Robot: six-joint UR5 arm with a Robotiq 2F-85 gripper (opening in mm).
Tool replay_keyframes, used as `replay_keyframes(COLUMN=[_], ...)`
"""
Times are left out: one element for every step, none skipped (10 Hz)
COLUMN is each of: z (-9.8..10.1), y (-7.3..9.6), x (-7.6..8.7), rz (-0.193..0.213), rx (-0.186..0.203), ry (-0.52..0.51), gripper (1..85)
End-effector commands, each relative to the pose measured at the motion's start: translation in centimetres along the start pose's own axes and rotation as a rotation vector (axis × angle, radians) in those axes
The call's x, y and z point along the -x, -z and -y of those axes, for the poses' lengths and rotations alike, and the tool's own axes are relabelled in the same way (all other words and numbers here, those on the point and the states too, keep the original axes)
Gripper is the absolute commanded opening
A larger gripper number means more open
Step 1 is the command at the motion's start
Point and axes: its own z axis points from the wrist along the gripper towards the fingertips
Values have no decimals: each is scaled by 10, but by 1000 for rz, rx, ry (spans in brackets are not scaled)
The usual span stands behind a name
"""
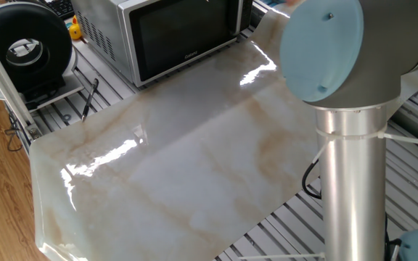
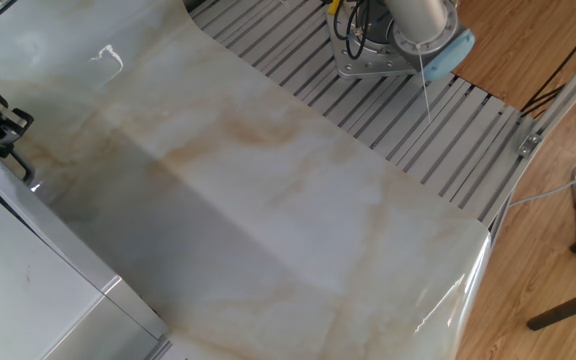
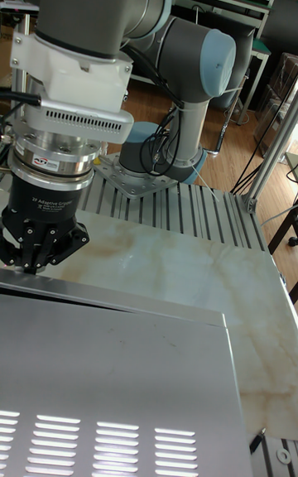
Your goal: Close the microwave door
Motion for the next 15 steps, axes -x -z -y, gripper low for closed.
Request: replay_keyframes(z=[-3,-3,-2,-1,-2,-1,0,-3,-4,-4,-6,-6,-6,-6,-7], y=[1,2,2,2,2,3,3,3,3,3,3,3,4,4,4], x=[2,2,3,4,5,5,5,7,9,9,9,10,10,11,12], rz=[11,13,16,19,20,14,17,23,24,25,27,27,29,31,31], rx=[13,15,9,4,6,-4,-5,2,5,7,11,12,13,12,12], ry=[12,15,31,42,46,52,60,62,63,64,67,68,69,69,69], gripper=[13,13,13,13,13,13,13,13,13,13,13,13,13,13,13])
